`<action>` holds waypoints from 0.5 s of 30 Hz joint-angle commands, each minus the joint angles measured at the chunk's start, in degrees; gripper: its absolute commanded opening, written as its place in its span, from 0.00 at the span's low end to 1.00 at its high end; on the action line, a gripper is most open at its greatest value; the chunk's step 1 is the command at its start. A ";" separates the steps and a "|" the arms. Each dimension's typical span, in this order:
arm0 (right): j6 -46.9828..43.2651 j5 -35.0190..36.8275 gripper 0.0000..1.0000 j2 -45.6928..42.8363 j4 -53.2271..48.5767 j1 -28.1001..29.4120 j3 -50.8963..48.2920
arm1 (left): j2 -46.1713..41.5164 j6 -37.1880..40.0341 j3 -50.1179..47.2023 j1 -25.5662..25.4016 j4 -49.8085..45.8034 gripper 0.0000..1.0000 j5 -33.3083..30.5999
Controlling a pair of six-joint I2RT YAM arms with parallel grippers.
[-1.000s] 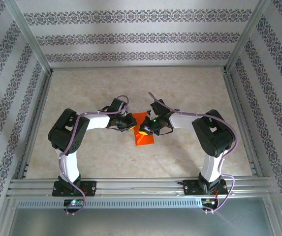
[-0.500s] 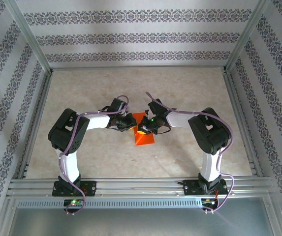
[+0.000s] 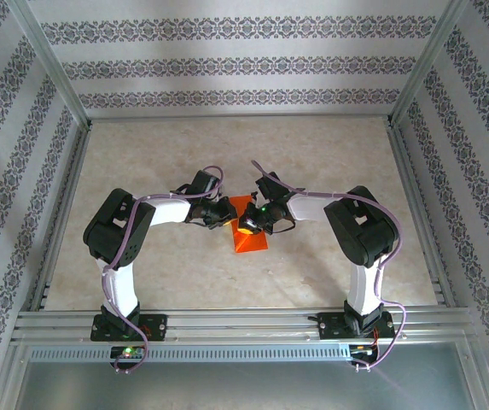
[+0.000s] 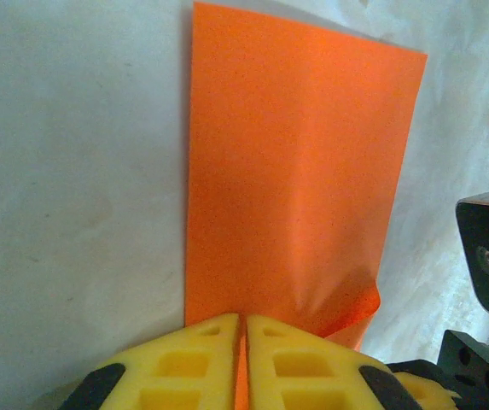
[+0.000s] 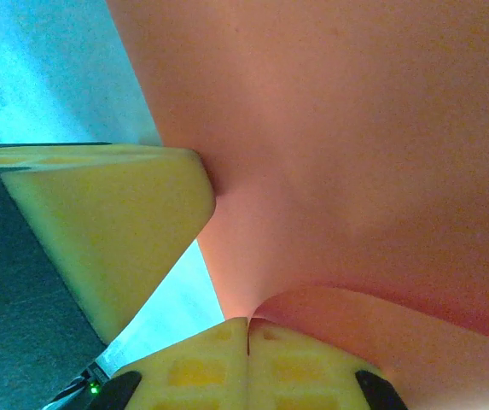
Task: Fold a paper plane with a square sheet of paper (pick it up from the middle)
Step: Fold the triangle a second time at the center of the table.
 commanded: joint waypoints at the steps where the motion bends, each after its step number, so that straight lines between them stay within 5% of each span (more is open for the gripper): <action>1: -1.44 1.12 0.01 1.11 -1.01 0.68 1.25 | 0.36 1.37 -0.11 0.40 -5.04 0.12 -1.33; 15: -1.41 1.03 0.01 2.04 -1.23 0.77 1.45 | 0.07 1.34 -0.16 0.40 -4.95 0.11 -1.42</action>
